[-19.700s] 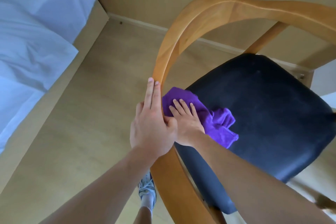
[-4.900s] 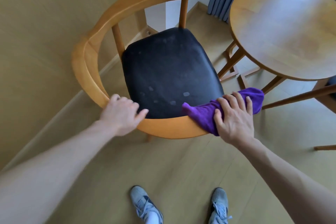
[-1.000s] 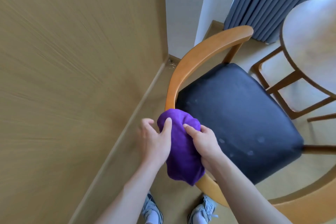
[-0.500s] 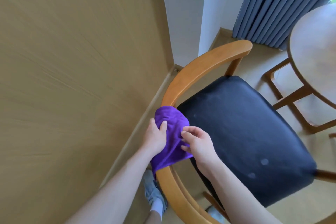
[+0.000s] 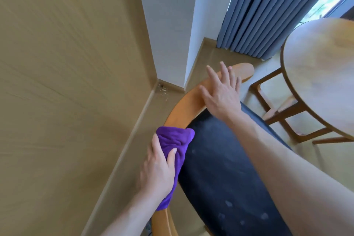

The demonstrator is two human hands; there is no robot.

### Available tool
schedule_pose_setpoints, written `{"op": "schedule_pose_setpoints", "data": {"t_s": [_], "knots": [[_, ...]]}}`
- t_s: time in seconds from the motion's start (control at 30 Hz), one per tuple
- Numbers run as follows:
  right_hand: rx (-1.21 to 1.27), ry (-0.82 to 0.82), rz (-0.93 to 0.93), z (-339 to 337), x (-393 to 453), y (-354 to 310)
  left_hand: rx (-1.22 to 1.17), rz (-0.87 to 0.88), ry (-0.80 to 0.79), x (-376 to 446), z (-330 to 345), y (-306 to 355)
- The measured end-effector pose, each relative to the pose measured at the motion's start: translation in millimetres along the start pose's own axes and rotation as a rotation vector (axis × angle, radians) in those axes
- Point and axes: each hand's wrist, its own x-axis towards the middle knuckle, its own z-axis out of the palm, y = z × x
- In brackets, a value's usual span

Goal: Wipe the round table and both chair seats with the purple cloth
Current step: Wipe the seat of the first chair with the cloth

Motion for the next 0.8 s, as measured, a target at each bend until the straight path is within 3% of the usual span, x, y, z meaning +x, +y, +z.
{"op": "schedule_pose_setpoints", "data": {"t_s": [0.07,0.4,0.57,0.8], "knots": [[-0.078,-0.099,0.011,10.0,11.7,5.4,0.016,0.019,-0.016,1.7,-2.5,1.1],[-0.082,-0.141,0.006,14.1,12.1,15.2,0.192,0.153,-0.056,39.3,-3.2,19.5],[-0.043,-0.149,0.036,6.1,14.7,15.1,0.356,0.328,0.002,74.0,2.0,40.4],[-0.120,-0.156,0.018,-3.9,19.2,9.3,0.426,0.380,0.081,94.3,10.2,59.0]]}}
